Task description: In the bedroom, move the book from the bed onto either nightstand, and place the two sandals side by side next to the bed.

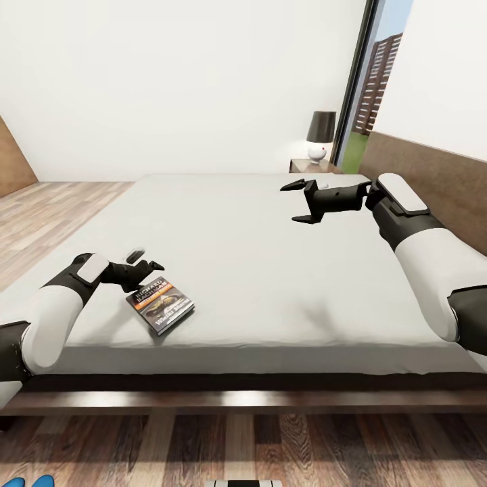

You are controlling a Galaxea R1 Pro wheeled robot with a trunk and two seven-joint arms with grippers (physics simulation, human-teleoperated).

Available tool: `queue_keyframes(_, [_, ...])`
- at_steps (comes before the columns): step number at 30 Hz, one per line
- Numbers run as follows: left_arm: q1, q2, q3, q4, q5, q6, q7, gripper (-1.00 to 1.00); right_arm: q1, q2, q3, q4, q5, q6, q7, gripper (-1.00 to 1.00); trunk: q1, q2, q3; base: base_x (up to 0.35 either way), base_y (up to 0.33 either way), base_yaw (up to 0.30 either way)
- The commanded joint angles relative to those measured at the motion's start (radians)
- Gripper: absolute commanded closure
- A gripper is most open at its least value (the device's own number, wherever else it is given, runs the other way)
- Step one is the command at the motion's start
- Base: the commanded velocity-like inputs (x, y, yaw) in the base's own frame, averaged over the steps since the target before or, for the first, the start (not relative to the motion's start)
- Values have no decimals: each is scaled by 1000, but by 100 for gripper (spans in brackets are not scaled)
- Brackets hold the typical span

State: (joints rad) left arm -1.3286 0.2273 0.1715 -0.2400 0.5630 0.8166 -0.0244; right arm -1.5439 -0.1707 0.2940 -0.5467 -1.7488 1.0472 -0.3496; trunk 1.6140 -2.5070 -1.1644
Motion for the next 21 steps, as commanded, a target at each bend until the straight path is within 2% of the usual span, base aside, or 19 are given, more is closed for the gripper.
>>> queue_keyframes(1, [0,0,2,1,-13,7,1,-100,-1,-1,5,-1,-9,0,-6,-100,0,0,-1,0,0,0])
queue_keyframes(14, [0,-2,1,1,-13,7,1,-100,-1,-1,5,-1,-8,0,-6,-100,0,0,-1,0,-2,0])
queue_keyframes(21, [0,-2,0,1,-13,7,1,-100,-1,-1,5,-1,-8,0,-6,-100,0,0,-1,0,-69,0])
